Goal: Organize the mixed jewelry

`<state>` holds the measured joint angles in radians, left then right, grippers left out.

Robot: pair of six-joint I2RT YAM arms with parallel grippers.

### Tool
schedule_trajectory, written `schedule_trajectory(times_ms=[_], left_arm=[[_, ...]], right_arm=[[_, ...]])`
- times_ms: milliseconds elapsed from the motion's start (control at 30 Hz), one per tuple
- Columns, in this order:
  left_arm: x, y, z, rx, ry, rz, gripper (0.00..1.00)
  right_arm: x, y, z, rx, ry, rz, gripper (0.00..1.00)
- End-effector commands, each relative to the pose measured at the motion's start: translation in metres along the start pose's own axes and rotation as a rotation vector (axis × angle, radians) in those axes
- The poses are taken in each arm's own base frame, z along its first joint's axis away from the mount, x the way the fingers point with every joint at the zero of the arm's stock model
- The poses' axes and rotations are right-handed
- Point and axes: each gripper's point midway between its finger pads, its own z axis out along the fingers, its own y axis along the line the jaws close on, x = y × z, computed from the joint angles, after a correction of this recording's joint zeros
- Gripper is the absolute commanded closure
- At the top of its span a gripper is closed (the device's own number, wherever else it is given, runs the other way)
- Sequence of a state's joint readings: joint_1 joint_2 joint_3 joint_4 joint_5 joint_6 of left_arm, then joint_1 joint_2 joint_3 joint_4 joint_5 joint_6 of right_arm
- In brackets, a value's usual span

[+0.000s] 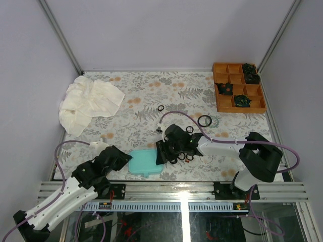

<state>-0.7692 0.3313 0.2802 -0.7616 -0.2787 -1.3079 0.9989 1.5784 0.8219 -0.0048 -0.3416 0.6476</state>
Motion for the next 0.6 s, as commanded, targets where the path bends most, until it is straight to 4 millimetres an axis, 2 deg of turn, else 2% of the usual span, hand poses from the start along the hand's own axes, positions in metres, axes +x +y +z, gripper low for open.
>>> schedule_trajectory(times_ms=[0,233,567], left_arm=[[-0.012,-0.058,-0.02,0.187,-0.013,-0.041,0.76],[-0.02,-0.077,-0.029,0.234,-0.028,-0.03,0.75],[-0.02,-0.091,-0.031,0.262,-0.02,-0.016,0.73]], right_arm=[[-0.04,0.063,-0.007,-0.166,-0.102,-0.098,0.49],[-0.053,0.079,-0.009,-0.188,-0.109,-0.115,0.49],[-0.066,0.097,-0.011,-0.231,-0.108,-0.131,0.49]])
